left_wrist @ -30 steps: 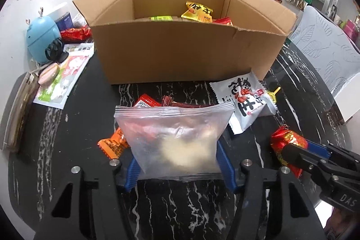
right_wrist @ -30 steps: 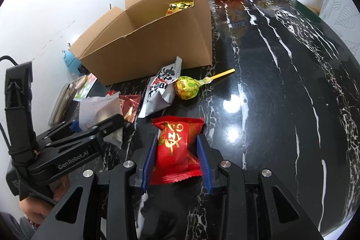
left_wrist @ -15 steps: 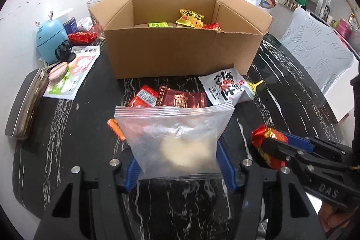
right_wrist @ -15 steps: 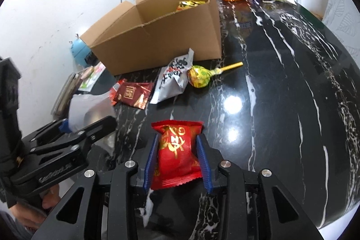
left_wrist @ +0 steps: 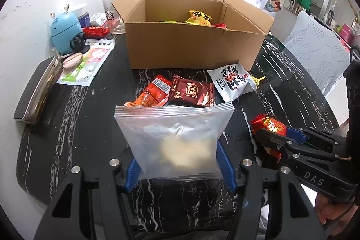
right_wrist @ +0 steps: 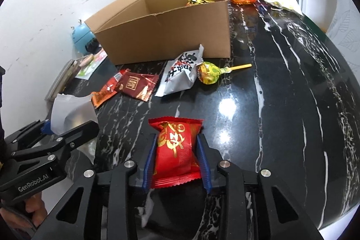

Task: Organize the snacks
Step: 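Carry the zip bag with the left gripper while the right carries the red packet over the box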

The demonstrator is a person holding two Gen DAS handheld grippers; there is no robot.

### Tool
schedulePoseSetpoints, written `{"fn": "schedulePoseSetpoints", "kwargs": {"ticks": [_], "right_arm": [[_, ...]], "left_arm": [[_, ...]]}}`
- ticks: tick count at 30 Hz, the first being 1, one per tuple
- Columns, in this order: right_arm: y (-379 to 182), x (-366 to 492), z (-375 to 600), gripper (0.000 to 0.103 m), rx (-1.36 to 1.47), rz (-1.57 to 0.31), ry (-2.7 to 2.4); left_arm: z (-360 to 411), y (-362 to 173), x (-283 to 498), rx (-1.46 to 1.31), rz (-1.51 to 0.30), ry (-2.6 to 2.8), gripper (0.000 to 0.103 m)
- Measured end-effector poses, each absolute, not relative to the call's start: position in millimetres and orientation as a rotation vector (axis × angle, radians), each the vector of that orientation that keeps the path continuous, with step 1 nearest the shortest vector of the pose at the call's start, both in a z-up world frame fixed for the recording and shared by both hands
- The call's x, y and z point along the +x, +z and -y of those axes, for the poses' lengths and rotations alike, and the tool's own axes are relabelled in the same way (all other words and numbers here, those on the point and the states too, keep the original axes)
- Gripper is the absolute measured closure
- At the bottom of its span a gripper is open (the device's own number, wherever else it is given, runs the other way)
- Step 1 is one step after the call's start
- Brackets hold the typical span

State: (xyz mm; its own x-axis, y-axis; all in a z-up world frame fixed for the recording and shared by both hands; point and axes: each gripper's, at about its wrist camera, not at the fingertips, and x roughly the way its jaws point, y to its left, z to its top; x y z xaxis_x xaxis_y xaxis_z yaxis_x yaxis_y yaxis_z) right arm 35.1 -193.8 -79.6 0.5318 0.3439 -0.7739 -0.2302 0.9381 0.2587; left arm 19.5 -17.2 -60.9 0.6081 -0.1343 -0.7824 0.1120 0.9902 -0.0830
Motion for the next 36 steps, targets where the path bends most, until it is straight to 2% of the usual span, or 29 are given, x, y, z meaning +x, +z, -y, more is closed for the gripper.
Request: {"fn": "schedulePoseSetpoints", "kwargs": {"ticks": [18, 36], "right_arm": [[-30, 36, 196, 0.069, 0.135, -0.874, 0.402], [38, 126, 198, 0.069, 0.092, -0.748, 0.451]], "left_arm": [[22, -12, 31, -0.041, -0.799, -0.217, 0.044], [28, 47, 120, -0.035, -0.656, -0.255, 0.044]]}}
